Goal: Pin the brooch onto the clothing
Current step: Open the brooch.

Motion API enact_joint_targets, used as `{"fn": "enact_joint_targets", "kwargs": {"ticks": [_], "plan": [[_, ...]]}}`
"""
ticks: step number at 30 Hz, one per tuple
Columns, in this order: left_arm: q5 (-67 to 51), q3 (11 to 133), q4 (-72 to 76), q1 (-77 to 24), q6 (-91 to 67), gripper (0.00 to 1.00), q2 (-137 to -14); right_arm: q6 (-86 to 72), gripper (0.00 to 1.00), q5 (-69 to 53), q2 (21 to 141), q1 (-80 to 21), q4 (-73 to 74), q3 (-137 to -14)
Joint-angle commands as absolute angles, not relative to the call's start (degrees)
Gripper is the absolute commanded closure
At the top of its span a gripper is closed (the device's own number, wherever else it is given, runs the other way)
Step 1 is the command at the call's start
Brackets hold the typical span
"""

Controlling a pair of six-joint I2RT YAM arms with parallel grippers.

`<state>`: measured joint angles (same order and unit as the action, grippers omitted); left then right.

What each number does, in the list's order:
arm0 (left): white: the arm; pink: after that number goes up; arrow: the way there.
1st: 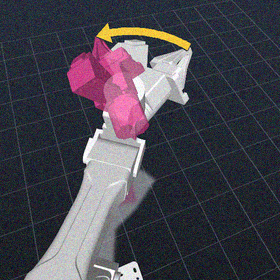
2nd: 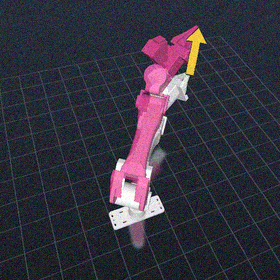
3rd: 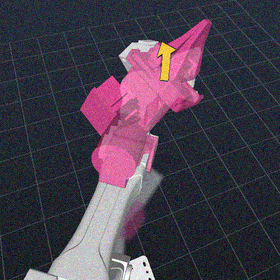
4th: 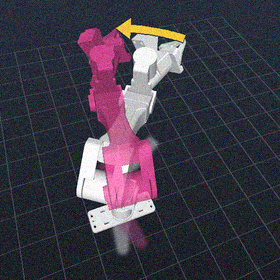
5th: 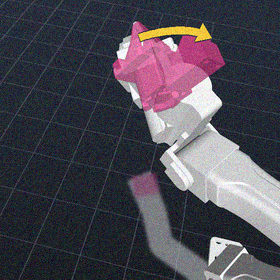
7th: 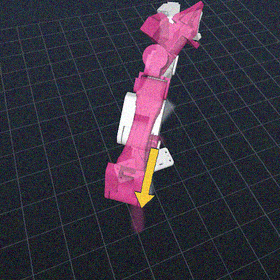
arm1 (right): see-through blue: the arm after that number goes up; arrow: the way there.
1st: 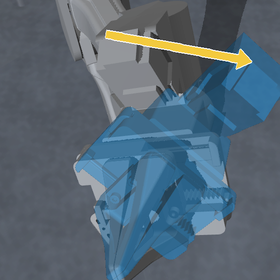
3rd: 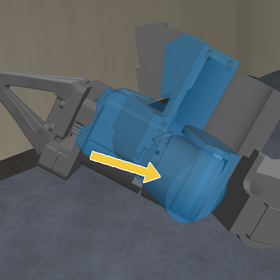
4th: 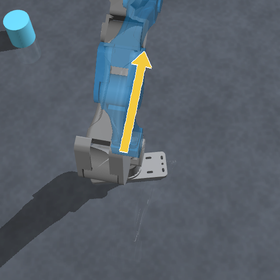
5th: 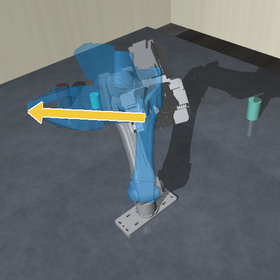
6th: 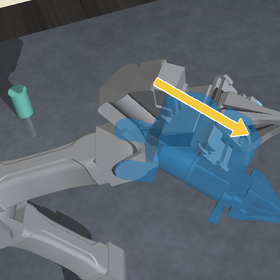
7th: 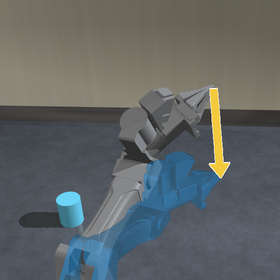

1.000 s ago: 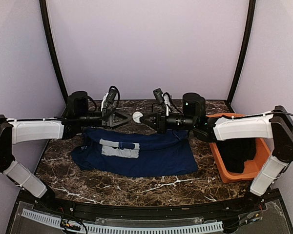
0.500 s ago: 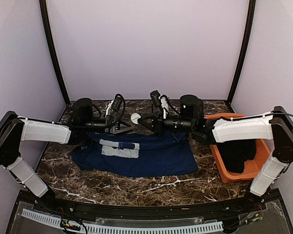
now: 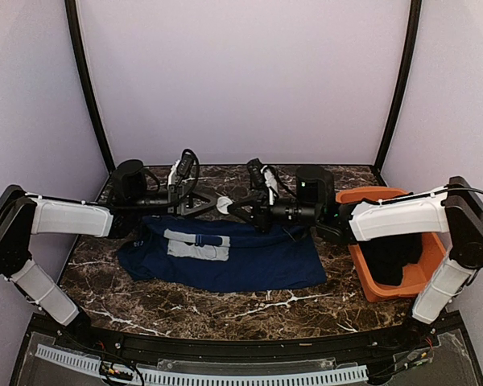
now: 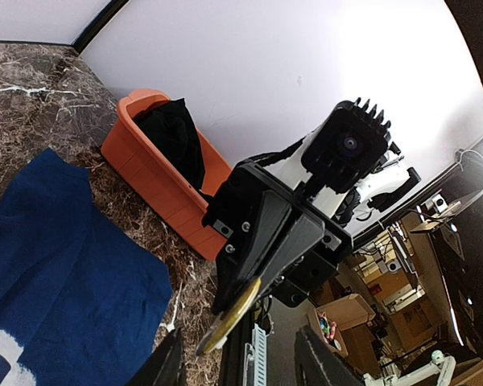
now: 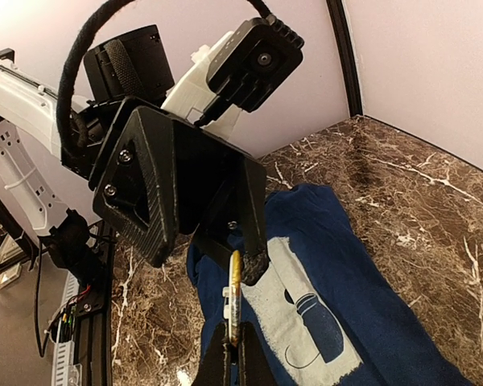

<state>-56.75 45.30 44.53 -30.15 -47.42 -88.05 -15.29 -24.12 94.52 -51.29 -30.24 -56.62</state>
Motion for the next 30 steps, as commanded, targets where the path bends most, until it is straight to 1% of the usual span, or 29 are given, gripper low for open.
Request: {"fn": "enact_joint_targets", "kwargs": {"ticks": [1, 5, 9, 11, 16, 21, 23, 30], "plan": [[-58.2, 44.4, 47.8, -30.0, -49.2, 0.55, -88.6, -15.6, 1.00, -23.6, 93.3, -51.9, -33.3, -56.0], [-58.6, 44.6, 47.8, -30.0, -49.5, 0.56, -89.3, -15.6, 1.00, -23.4, 93.2, -51.9, -33.6, -56.2], [-58.9, 44.7, 47.6, -30.1, -49.9, 0.60, -90.0, -15.6, 1.00, -23.5, 93.2, -52.1, -33.9, -56.8], [-58.9, 44.8, 47.8, -30.1, -50.2, 0.64, -90.2, -15.2, 1.00, -23.6, 93.4, -52.2, -33.5, -57.3], [-58.6, 44.7, 47.3, -30.1, -49.8, 0.68, -89.9, -14.6, 1.00, -23.4, 93.8, -52.6, -32.8, -57.9], [-58.7, 44.9, 47.1, -30.1, -49.7, 0.76, -90.0, -14.6, 1.00, -23.0, 93.8, -52.8, -32.8, -57.5], [-58.9, 44.9, 47.2, -30.1, -49.9, 0.78, -90.3, -14.6, 1.00, -22.7, 93.8, -52.8, -32.5, -57.7], [-58.9, 45.0, 47.1, -30.2, -50.1, 0.78, -90.6, -14.1, 1.00, -22.2, 94.2, -52.9, -31.1, -58.8]]}}
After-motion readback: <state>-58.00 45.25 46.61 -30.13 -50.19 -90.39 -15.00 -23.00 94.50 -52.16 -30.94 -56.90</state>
